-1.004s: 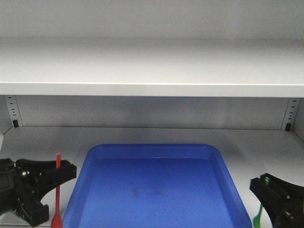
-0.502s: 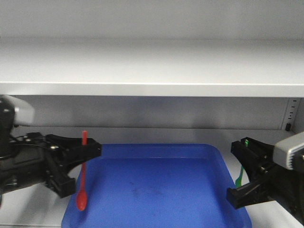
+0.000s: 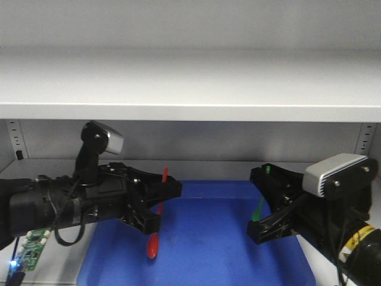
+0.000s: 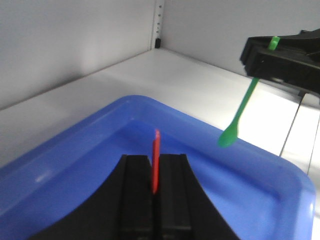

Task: Sort red and green spoons into left cabinet
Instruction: 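Open both grippers to drop the red and green spoons into the tray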

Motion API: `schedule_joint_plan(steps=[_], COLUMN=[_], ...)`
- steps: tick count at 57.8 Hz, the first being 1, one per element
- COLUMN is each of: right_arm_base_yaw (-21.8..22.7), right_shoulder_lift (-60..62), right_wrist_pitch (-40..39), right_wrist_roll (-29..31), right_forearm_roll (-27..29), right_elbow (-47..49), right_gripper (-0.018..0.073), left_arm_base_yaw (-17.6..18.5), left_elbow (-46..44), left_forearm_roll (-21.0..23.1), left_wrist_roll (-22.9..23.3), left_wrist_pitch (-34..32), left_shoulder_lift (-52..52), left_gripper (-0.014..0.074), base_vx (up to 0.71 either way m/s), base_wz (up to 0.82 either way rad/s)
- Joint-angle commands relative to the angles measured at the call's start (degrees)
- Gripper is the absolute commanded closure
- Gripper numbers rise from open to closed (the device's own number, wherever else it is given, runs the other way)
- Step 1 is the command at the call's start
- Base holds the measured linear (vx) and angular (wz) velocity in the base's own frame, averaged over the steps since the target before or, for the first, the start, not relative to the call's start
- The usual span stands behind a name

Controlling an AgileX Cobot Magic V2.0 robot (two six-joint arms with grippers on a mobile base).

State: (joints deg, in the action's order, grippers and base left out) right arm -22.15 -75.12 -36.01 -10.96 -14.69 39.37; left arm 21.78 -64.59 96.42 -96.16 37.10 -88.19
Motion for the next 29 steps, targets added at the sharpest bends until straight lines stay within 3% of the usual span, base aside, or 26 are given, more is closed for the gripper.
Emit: schedule_joint_plan(steps=[1,14,22,29], right_arm_base_yaw=[-0.05,-0.05,-0.05,-0.05], right_shoulder_lift=[-0.68,-4.53,-4.66,-4.66], right_wrist_pitch=[-9.63,-13.57,-13.56,-13.56], right_wrist_roll=[-1.37,-7.04,-8.99,-10.10], right_forearm_roll=[-1.53,-1.99,-4.09,-5.02], right_elbow=[2.05,2.05,2.05,2.05], right_gripper=[0.0555,0.0474,0.0303,0.0108], left_arm_base_yaw=[0.80,1.54,1.59,1.59], left_elbow=[-2.26,-2.26,-2.26,-2.26], left_forearm_roll=[4.50,4.50,4.50,4.21], left_wrist_roll=[-0.07,-0.07,-0.07,-2.02], left_wrist_pitch=[0.65,-0.06,0.01,-0.51], left_shoulder_lift=[1.01,0.51,0.51,0.51], left_gripper=[0.0595,0.0540,0.0400,0.0212], base_vx=[0.00,0.00,0.00,0.00], base_wz=[0.00,0.00,0.00,0.00])
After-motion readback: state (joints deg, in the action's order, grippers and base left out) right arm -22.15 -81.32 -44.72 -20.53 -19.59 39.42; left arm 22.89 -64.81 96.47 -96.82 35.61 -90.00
